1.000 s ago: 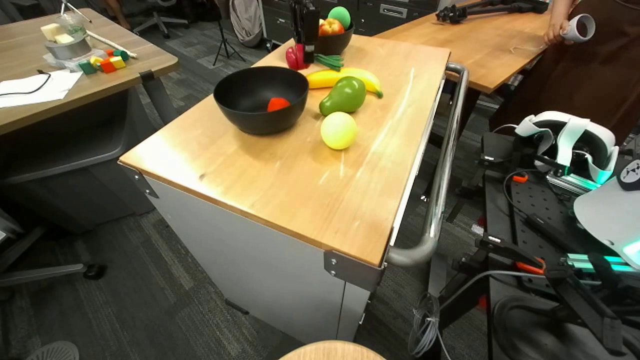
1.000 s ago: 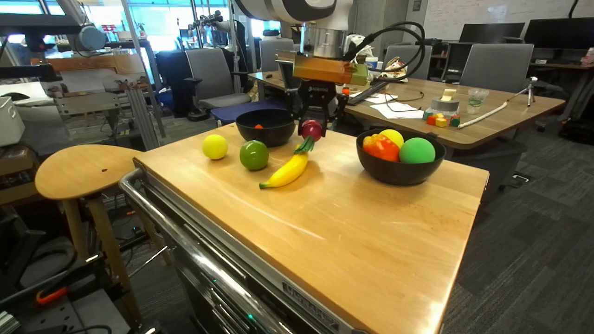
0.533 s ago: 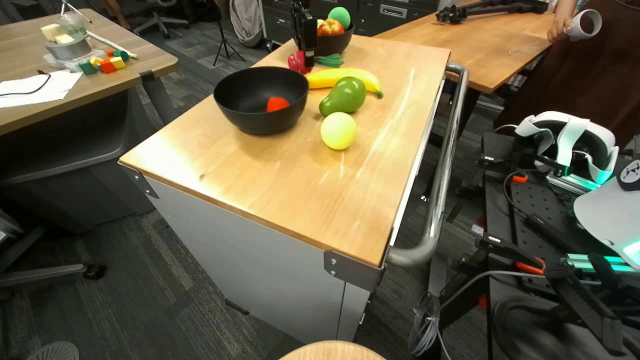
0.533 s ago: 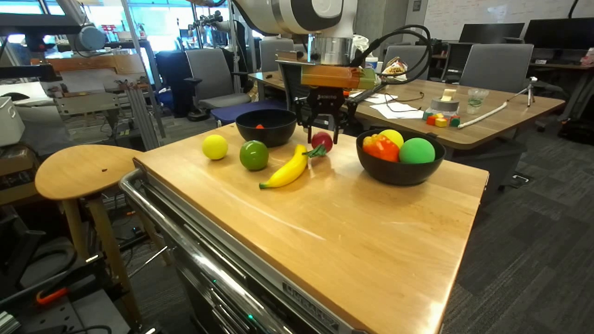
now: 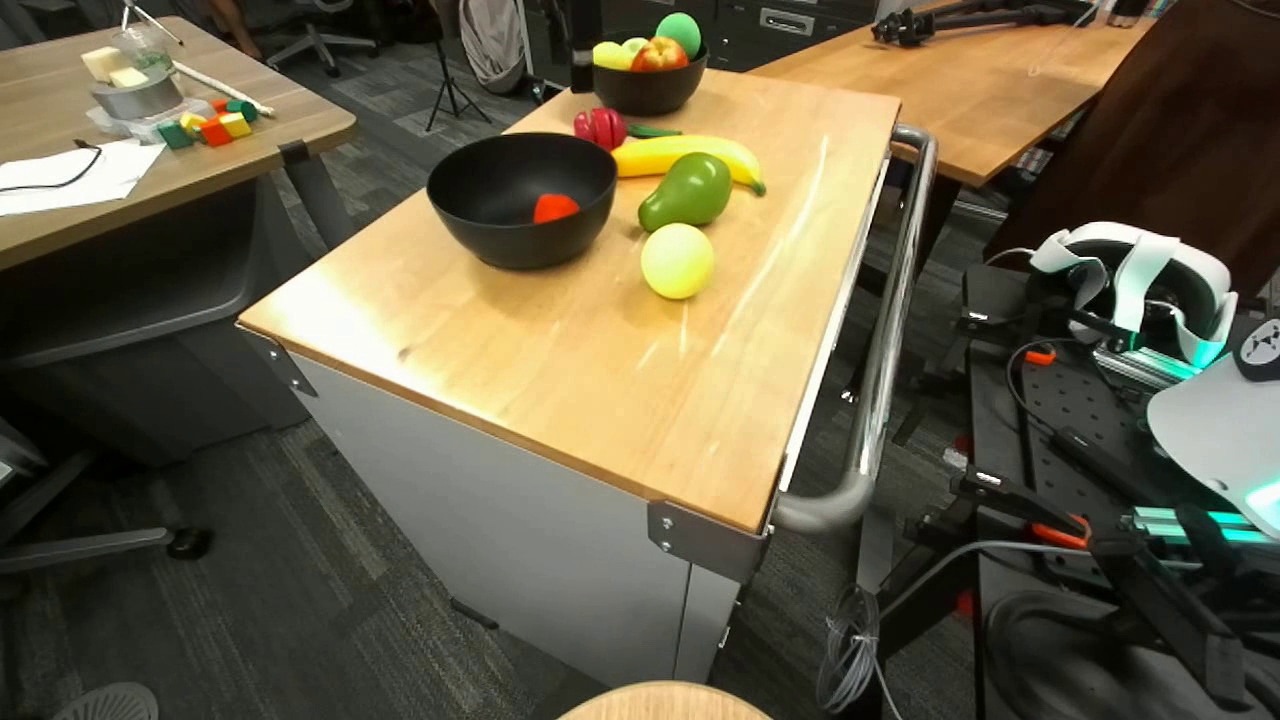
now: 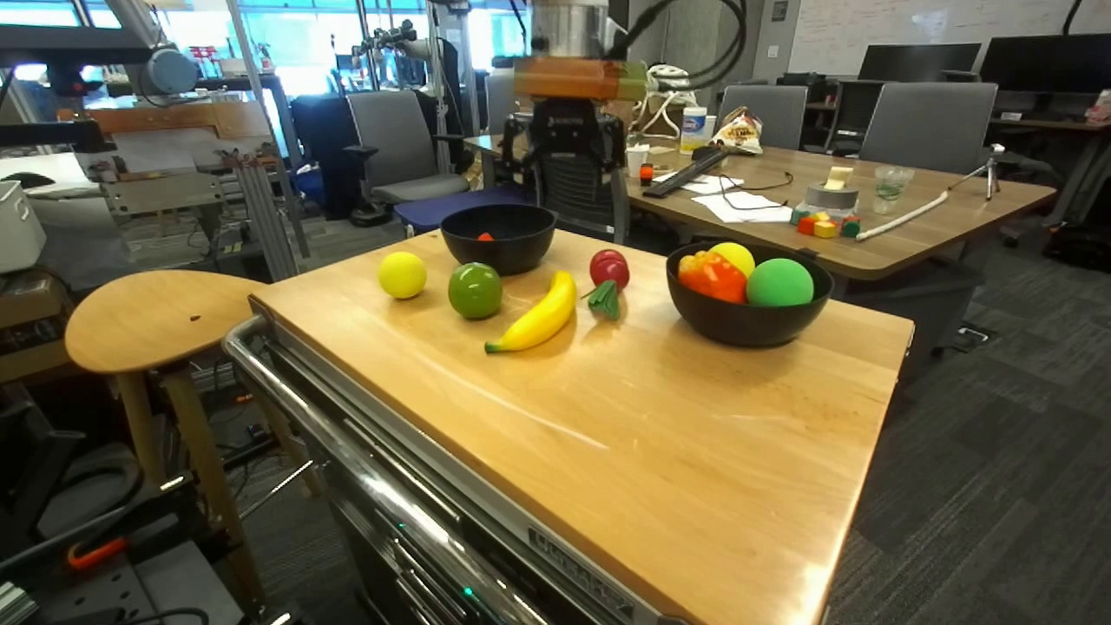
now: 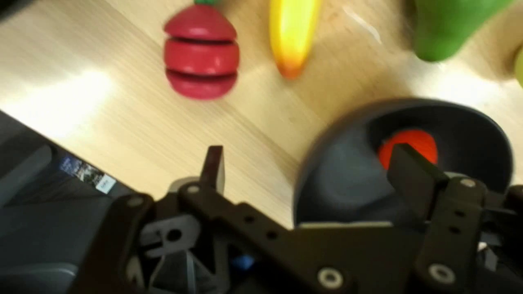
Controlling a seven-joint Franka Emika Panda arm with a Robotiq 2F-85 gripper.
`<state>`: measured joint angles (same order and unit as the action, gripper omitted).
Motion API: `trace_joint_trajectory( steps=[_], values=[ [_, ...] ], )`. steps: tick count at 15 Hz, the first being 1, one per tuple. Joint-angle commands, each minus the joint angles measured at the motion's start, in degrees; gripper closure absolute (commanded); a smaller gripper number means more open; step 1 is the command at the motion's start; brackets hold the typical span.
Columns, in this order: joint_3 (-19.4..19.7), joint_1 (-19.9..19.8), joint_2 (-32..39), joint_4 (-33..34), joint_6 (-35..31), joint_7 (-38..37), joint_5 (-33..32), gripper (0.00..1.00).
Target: Remove the fruits and vegetables from the two black bowls
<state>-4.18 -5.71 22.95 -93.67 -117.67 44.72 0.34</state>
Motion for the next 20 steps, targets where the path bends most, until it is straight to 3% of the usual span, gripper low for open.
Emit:
trace_joint_trajectory(
  steps=[1, 2, 6, 12, 20],
  values=[
    [-3.7, 1.61, -5.29, -1.5, 0.18, 2.39, 5.52, 0.0],
    [-1.86, 1.54, -3.05, -0.07, 0.38, 0.63, 3.22, 0.0],
    [-3.05, 2.95, -4.49, -0.58, 0.44, 0.74, 4.26, 0.0],
    [-3.65, 3.45, -0.38, -2.73, -14.13, 3.56, 4.0, 0.0],
    [-4.64, 4.01, 5.42, -2.91, -12.88, 1.01, 3.83, 0.0]
  ],
)
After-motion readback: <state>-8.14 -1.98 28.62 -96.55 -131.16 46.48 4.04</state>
